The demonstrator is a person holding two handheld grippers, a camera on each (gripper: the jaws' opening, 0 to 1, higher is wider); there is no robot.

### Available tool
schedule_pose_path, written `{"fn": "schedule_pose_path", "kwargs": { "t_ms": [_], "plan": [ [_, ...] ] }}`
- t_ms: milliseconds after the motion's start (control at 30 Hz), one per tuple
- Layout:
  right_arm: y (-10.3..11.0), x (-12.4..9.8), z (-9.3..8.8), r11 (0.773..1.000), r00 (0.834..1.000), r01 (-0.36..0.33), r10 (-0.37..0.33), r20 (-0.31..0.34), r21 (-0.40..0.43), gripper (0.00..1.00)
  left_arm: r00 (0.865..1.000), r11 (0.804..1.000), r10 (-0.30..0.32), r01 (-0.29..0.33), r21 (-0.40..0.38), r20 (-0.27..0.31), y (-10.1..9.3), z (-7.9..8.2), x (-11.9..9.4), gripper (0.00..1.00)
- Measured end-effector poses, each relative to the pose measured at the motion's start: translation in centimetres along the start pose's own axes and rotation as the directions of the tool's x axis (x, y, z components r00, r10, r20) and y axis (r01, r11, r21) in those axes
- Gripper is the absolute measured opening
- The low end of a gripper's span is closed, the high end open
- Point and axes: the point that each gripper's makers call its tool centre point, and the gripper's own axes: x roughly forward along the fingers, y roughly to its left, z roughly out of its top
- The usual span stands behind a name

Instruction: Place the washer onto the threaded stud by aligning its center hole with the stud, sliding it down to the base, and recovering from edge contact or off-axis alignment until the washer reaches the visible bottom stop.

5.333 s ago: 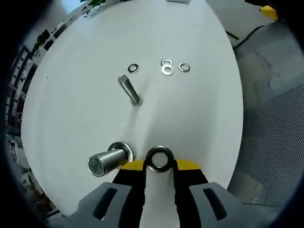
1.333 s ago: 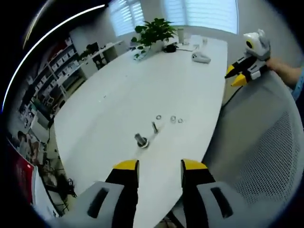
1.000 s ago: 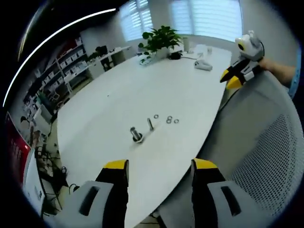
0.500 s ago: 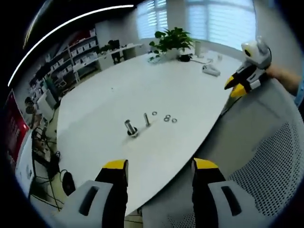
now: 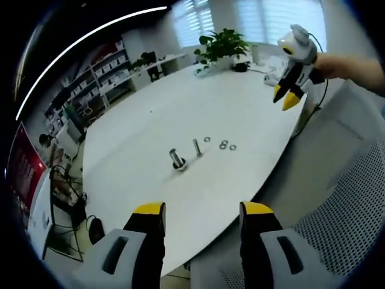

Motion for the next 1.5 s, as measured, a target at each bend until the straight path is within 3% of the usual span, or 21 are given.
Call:
{"fn": "schedule_pose_path", "kwargs": {
  "t_ms": [133,200,267,633,767,1000,1200,1467,1500],
  "plan": [
    [-1.2,1.7,0.9,0.996,0.997,-0.004,-0.003,-0.079,-0.089,0.29,1.000,1.000,0.024,-0.025,-0.006,-0.003,0.4,-0.2,-0.1,0.46],
    [-1.4,2.5,1.6,0.993,0.996,-0.010,-0.001,-0.091,-0.118,0.29,0.999,0.997,0.041,-0.042,-0.069,-0.016,0.9,-0.6,-0.2,0.46],
    [-1.3,3.2,1.9,0.989,0.993,-0.025,0.008,-0.117,-0.143,0.29,0.999,0.995,0.038,-0.037,-0.094,0.009,1.2,-0.1,-0.3,0.46],
    [-2.0,8.2,2.9,0.966,0.967,-0.073,0.008,-0.256,-0.247,0.29,0.998,0.995,0.058,-0.058,-0.083,-0.002,1.5,-0.4,-0.2,0.42],
    [-0.9,10.0,3.4,0.959,0.963,-0.104,0.032,-0.268,-0.262,0.28,0.998,0.994,0.063,-0.063,-0.085,0.000,1.7,-0.4,-0.2,0.41],
    [1.9,12.8,2.9,0.923,0.942,-0.187,0.071,-0.329,-0.337,0.27,0.998,0.995,0.065,-0.066,-0.077,-0.014,1.8,-0.8,-0.1,0.39],
    [2.4,14.2,2.2,0.894,0.928,-0.215,0.061,-0.368,-0.392,0.24,0.998,0.995,0.058,-0.059,-0.077,-0.012,1.8,-0.8,-0.1,0.38],
    [2.1,15.0,2.5,0.877,0.928,-0.209,0.037,-0.371,-0.434,0.20,0.998,0.994,0.059,-0.059,-0.089,-0.008,2.0,-0.8,-0.1,0.37],
    [2.0,15.2,2.7,0.876,0.934,-0.192,0.025,-0.356,-0.442,0.18,0.998,0.994,0.058,-0.059,-0.091,-0.008,2.1,-0.8,-0.1,0.37]
  ]
}}
